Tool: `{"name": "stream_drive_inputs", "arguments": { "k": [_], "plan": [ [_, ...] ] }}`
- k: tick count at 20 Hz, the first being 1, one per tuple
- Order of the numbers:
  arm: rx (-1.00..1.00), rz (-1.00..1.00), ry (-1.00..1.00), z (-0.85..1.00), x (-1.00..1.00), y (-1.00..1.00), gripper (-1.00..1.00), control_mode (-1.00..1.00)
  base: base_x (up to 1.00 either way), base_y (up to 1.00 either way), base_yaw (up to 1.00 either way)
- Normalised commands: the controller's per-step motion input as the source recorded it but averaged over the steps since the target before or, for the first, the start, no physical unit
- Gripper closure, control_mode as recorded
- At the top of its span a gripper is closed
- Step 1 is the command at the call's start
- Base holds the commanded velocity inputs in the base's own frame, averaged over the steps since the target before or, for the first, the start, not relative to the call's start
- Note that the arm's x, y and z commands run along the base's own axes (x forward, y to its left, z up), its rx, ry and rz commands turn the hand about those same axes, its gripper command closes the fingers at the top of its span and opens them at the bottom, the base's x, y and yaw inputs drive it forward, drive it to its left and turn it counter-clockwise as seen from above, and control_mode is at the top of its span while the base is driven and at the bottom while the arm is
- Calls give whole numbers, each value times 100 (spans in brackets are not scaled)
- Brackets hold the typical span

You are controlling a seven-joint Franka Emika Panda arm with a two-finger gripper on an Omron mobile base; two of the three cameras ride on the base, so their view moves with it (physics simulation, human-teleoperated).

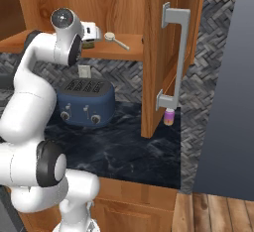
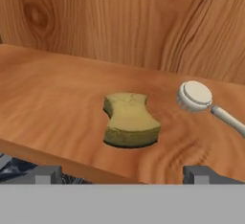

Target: Pick the sponge and dish brush from the cabinet and place them on the counter.

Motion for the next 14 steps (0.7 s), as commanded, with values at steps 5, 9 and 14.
{"name": "stream_drive_inputs", "arguments": {
  "k": [5, 9, 14],
  "plan": [
    [0, 0, 0, -2, 37, 0, -100, -100, 0, 0, 0],
    [0, 0, 1, 0, 36, 0, -100, -100, 0, 0, 0],
    [0, 0, 3, 0, 33, 0, -100, -100, 0, 0, 0]
  ]
}}
